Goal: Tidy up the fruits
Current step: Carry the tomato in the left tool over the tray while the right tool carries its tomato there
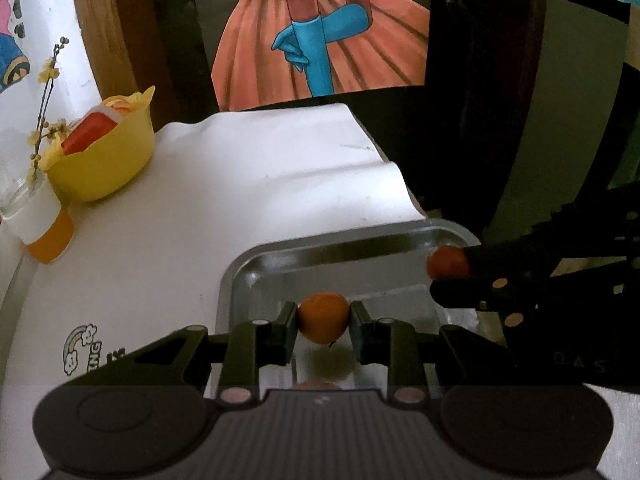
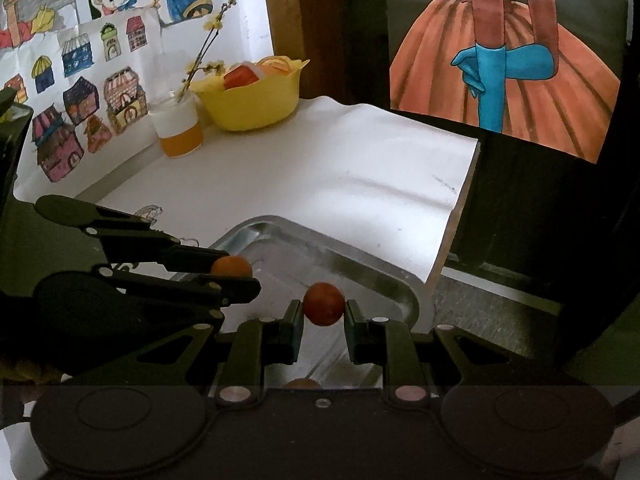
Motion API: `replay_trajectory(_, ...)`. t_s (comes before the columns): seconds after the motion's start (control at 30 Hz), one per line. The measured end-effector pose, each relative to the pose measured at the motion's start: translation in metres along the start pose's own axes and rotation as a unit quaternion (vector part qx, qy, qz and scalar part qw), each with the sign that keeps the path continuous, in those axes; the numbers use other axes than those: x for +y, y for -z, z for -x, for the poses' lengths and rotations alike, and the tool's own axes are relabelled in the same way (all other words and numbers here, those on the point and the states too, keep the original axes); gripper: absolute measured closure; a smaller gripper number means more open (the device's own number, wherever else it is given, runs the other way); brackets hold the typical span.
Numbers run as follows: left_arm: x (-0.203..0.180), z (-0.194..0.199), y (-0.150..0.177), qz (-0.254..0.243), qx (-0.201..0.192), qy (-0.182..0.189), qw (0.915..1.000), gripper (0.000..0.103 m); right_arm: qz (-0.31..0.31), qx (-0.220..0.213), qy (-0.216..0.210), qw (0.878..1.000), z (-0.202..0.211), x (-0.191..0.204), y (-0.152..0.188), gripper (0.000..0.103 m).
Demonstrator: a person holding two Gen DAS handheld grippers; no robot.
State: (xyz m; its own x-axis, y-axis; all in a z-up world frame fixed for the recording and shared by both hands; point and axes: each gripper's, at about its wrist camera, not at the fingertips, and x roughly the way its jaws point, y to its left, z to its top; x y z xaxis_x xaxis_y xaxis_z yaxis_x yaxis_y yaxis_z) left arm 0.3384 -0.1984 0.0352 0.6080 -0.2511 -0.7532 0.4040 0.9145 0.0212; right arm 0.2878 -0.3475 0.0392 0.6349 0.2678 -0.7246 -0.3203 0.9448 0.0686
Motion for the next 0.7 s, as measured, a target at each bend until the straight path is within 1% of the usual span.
replay_trajectory(0.33, -0.004, -0.007, 0.006, -0.008, 0.019, -0.001, 0.9998, 0.073, 0.008, 0.019, 0.008, 1.000, -0.007, 0.001, 0.001, 0.079)
replay_trajectory(0.7, -0.007, -0.012, 0.009, -0.022, 0.024, 0.005, 0.9995, 0.073, 0.001, 0.026, 0.010, 1.000, -0.013, 0.000, 0.002, 0.079)
